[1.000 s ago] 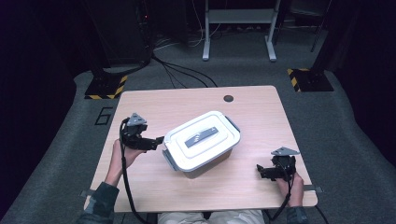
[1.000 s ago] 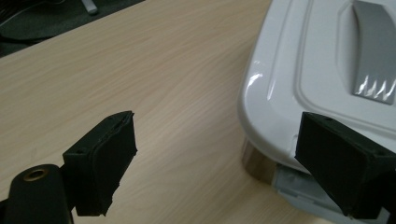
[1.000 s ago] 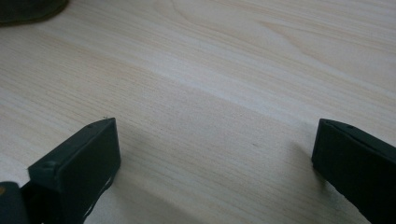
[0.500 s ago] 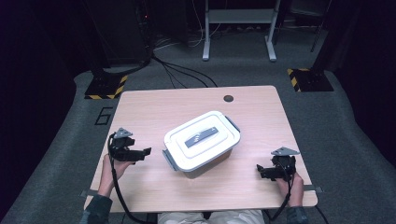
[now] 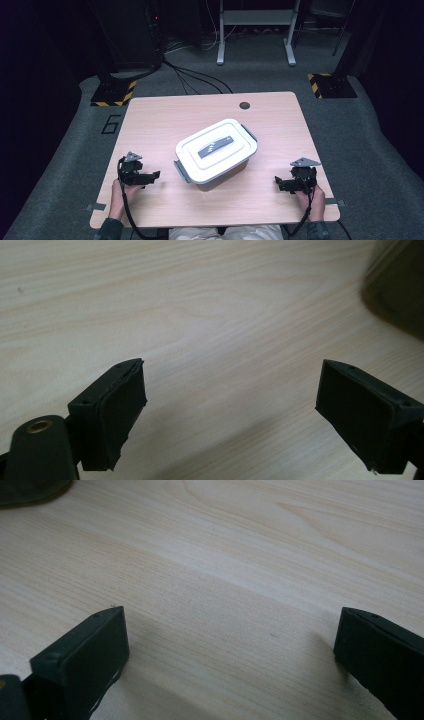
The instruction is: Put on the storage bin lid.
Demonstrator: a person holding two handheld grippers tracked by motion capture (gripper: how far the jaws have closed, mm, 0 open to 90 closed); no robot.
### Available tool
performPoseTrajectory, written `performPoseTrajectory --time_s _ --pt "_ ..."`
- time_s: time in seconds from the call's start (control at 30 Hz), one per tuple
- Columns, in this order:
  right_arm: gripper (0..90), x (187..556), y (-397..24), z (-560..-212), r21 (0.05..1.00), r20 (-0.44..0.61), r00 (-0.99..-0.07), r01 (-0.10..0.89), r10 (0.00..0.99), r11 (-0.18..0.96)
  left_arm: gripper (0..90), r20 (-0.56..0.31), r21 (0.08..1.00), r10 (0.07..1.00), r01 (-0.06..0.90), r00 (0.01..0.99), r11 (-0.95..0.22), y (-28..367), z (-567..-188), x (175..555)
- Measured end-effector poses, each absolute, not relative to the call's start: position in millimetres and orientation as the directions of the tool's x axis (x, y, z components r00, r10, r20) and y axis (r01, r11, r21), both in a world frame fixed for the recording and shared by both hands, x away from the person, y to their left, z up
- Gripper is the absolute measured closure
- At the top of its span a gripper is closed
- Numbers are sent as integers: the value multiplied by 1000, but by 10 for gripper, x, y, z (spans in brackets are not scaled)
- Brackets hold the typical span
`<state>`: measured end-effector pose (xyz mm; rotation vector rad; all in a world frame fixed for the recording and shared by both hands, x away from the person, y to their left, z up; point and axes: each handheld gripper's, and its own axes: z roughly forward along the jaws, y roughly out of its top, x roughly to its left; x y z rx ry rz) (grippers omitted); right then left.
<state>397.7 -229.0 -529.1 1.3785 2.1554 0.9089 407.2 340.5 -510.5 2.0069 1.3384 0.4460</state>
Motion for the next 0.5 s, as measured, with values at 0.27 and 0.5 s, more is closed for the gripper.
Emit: performPoseTrajectory --time_s 0.27,0.5 --pt "3 3977 -2290 -5291 718 -4 -418 631 908 294 79 -4 730 922 631 388 -262 3371 -5300 3977" --pt "3 3978 -2290 -5291 718 -7 -418 630 908 296 78 -1 734 924 628 383 -260 3366 -5306 3979"
